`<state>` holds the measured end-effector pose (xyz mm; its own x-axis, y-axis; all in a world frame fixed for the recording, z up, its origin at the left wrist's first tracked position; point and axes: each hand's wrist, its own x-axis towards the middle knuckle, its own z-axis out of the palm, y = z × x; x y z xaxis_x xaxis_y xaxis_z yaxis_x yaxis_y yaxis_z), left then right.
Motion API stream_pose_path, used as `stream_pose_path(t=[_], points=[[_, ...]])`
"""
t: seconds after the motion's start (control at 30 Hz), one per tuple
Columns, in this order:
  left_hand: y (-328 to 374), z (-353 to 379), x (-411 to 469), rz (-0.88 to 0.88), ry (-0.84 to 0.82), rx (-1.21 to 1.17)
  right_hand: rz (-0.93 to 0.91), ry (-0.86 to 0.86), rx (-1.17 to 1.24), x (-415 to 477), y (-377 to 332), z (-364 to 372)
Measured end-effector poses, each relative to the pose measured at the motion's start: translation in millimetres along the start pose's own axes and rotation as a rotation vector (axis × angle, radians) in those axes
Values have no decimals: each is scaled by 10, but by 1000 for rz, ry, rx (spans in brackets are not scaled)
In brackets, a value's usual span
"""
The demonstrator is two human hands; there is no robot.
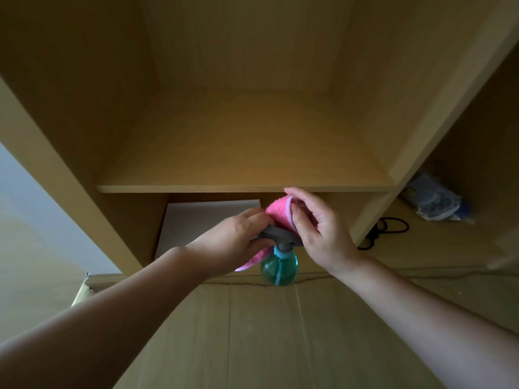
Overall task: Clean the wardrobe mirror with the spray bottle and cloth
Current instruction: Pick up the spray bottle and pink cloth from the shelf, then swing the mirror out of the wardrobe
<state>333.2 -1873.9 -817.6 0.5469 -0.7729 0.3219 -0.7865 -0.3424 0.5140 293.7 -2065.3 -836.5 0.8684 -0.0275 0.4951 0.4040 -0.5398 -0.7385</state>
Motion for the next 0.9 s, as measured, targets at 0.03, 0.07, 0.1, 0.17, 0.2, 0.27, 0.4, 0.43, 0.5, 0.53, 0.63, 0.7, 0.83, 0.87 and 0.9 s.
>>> stream_pose_path(t=[0.03, 0.07, 0.1, 0.17, 0.2, 0.27, 0.4, 0.43, 0.5, 0.53, 0.63, 0.7, 0.83, 0.87, 0.9], points=[[35, -38, 43, -1, 13, -4, 35, -27, 37, 5, -3, -33], [71, -84, 86, -6, 27, -9, 54, -54, 72, 16, -13, -69], [109, -139, 131, -17, 37, -11, 60, -75, 106, 33, -31, -102], [175, -279, 234, -27, 41, -2, 62, -105, 184, 99, -106, -179], [204, -361, 289, -22, 41, 8, 61, -117, 226, 149, -159, -213], [279, -554, 413, -5, 45, 32, 68, -141, 317, 290, -288, -275], [491, -1054, 665, -25, 68, 63, 117, -174, 426, 690, -654, -467], [562, -1208, 731, -39, 65, 64, 120, -180, 425, 809, -777, -541], [730, -1551, 869, -76, 67, 64, 127, -181, 436, 1067, -1073, -707], [827, -1746, 945, -92, 71, 66, 129, -171, 440, 1207, -1245, -792], [1176, -2422, 1208, -132, 81, 74, 110, -141, 419, 1669, -1864, -1068], [1448, -2945, 1416, -150, 83, 72, 108, -124, 413, 1996, -2343, -1294], [2081, -4093, 1874, -155, 98, 84, 126, -74, 390, 2720, -3392, -1850], [2261, -4388, 1986, -156, 101, 91, 126, -67, 378, 2907, -3658, -2000], [2437, -4678, 2096, -153, 107, 92, 124, -62, 364, 3094, -3924, -2157]])
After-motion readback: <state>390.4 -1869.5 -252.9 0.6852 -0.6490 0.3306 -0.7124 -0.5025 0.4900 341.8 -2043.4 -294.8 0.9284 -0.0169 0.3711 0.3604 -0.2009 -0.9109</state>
